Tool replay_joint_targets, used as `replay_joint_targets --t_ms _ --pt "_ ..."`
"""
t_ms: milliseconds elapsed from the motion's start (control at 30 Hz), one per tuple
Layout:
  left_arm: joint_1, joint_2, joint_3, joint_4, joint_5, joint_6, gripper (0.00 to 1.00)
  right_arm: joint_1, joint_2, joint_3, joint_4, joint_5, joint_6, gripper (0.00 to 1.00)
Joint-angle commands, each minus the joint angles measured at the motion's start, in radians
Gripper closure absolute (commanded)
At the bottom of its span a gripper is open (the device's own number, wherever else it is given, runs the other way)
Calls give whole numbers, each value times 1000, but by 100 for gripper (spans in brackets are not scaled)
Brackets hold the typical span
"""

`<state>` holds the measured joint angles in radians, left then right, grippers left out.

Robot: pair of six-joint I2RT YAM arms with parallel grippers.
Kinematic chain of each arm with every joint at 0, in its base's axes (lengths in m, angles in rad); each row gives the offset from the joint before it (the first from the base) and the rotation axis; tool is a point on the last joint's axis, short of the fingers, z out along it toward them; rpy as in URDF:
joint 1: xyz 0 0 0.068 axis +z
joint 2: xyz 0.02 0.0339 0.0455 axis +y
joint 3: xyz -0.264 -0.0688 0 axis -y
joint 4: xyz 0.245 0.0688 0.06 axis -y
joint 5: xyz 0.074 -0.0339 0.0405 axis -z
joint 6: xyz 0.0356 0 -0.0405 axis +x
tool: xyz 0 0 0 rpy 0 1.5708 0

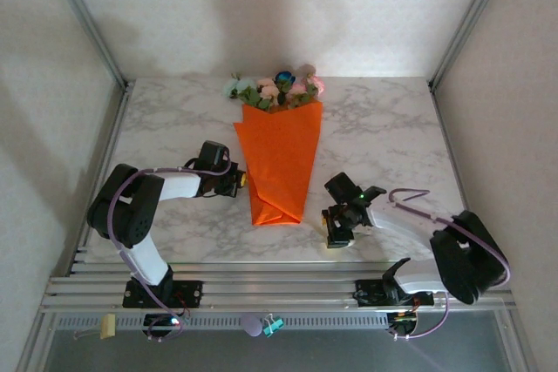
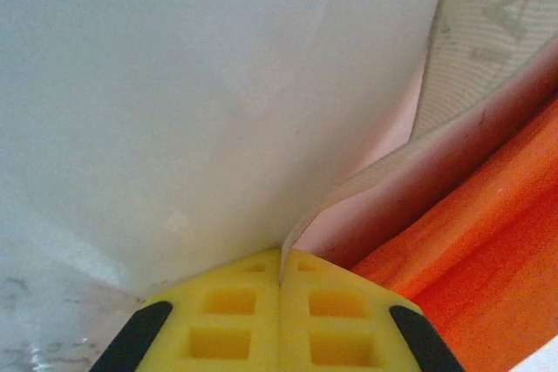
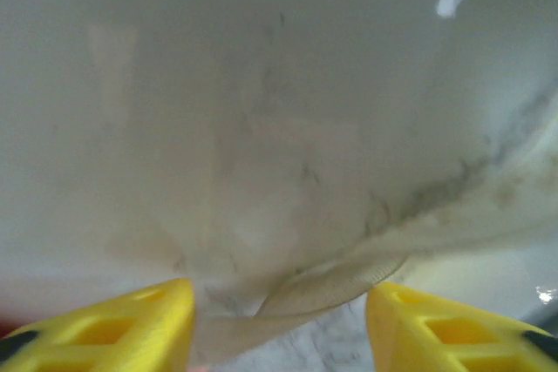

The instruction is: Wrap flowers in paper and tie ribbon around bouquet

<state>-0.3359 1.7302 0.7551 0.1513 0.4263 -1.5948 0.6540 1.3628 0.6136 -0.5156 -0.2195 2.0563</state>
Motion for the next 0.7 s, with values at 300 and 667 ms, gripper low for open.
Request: replay_joint_targets --t_ms 300,667 --pt "74 3 38 -80 26 89 100 -171 243 288 -42 114 -269 100" --pt "142 261 381 -197 38 212 100 -337 554 700 -106 99 -500 100"
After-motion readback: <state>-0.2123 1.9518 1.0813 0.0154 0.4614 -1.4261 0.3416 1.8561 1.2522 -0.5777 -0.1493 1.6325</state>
